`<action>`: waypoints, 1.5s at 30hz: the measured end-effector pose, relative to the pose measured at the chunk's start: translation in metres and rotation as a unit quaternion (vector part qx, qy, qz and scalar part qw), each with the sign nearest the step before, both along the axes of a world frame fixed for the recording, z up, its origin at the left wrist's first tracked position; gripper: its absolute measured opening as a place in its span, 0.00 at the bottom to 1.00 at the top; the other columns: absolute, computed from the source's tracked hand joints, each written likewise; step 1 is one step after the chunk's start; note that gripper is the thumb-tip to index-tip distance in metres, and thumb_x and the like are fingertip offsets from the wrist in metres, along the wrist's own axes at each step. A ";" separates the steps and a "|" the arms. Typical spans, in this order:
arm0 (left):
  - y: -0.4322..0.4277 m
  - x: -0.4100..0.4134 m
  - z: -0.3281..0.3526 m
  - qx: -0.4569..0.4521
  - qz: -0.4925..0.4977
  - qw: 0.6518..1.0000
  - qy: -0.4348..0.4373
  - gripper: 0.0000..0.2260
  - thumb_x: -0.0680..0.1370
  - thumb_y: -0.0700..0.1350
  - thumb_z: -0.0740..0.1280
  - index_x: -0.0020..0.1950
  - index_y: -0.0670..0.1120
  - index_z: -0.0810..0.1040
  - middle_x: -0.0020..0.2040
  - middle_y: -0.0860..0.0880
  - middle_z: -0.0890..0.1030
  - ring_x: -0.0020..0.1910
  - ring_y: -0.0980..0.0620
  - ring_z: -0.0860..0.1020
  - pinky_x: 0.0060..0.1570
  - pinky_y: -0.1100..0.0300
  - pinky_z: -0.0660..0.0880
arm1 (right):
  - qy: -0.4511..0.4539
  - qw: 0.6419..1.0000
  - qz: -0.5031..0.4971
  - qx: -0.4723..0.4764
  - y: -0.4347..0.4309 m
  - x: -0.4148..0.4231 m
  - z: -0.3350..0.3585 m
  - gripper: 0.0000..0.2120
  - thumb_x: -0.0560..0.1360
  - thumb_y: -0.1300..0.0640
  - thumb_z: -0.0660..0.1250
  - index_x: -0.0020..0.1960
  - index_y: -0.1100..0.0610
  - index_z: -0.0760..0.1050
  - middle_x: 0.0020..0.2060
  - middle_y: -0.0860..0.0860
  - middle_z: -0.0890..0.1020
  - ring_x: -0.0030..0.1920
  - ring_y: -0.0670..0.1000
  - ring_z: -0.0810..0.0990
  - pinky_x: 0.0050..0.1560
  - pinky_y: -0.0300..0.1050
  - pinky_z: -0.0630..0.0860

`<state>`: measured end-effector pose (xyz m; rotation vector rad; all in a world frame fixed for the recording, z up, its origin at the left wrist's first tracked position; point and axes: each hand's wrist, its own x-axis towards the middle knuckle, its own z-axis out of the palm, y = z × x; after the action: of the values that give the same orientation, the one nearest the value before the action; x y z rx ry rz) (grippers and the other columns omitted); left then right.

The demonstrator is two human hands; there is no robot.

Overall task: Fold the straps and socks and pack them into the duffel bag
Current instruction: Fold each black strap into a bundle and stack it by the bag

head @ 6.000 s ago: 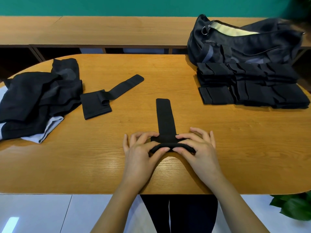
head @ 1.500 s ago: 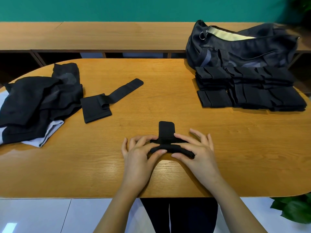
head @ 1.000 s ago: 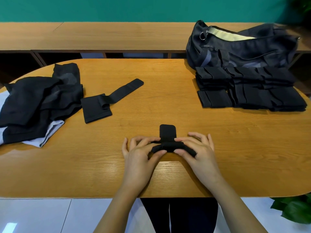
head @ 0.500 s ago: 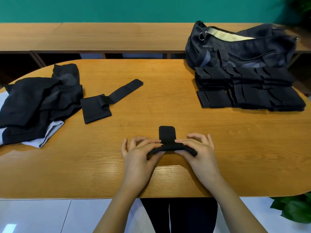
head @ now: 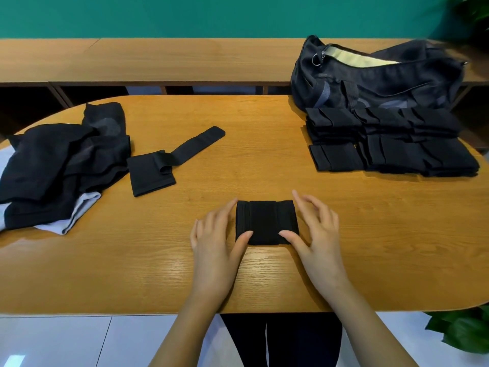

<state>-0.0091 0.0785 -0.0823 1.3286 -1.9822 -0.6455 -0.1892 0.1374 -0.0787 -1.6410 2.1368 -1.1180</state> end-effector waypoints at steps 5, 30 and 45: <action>0.000 -0.001 0.000 -0.011 -0.027 0.998 -0.051 0.19 0.75 0.62 0.61 0.63 0.60 0.78 0.72 0.59 0.68 0.70 0.55 0.61 0.72 0.40 0.54 | 0.109 0.988 0.053 0.094 0.000 0.001 -0.003 0.24 0.77 0.32 0.44 0.68 0.33 0.67 0.72 0.32 0.59 0.77 0.45 0.47 0.76 0.59 0.39; -0.041 -0.045 0.018 0.050 0.008 0.986 -0.161 0.30 0.74 0.70 0.48 0.70 0.61 0.71 0.71 0.60 0.69 0.69 0.52 0.63 0.73 0.42 0.52 | 0.368 0.919 0.118 0.086 -0.021 -0.022 0.028 0.26 0.80 0.41 0.49 0.62 0.53 0.80 0.69 0.46 0.74 0.68 0.48 0.72 0.74 0.52 0.51; -0.059 -0.041 0.007 0.006 0.062 0.983 -0.173 0.32 0.76 0.65 0.41 0.74 0.55 0.66 0.70 0.55 0.71 0.69 0.52 0.64 0.74 0.47 0.51 | 0.360 0.914 -0.036 0.182 -0.050 -0.139 0.030 0.40 0.77 0.34 0.34 0.72 0.54 0.69 0.77 0.47 0.60 0.78 0.48 0.54 0.74 0.54 0.33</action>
<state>-0.0504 0.0199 -0.0751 1.6465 -2.1429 -0.3862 -0.3281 0.0878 -0.0487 -1.9814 2.6193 -0.0608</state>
